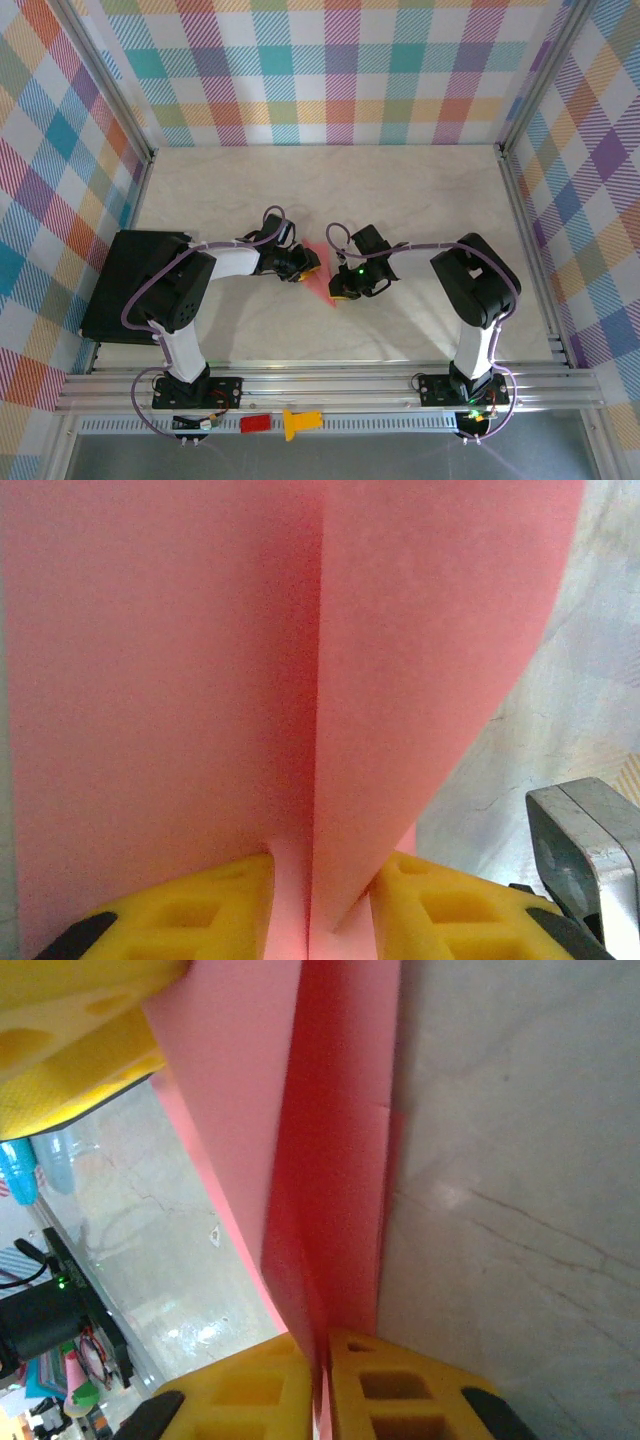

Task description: Fold a paper plane with a square sheet of paper (pick it up from the middle)

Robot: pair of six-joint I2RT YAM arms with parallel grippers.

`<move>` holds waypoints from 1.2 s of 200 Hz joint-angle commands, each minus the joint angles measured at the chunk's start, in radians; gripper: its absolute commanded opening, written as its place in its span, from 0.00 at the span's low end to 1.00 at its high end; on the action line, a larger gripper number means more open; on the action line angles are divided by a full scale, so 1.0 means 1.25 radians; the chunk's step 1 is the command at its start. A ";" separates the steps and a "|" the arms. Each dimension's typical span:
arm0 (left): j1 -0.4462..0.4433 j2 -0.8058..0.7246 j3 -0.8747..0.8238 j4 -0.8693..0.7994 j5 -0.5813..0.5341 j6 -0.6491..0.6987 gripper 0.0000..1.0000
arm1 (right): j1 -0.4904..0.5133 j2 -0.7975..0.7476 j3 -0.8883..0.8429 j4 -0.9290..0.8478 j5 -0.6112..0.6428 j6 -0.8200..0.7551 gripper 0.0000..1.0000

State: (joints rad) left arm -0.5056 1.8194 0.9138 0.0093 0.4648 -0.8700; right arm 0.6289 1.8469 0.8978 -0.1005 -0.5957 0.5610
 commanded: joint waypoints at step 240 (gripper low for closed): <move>-0.006 0.046 -0.015 -0.084 -0.021 0.007 0.35 | 0.007 0.021 0.062 0.033 0.024 0.062 0.21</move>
State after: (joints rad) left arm -0.5056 1.8233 0.9211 0.0082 0.4744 -0.8696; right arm 0.6300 1.8500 0.9520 -0.0677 -0.5365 0.6331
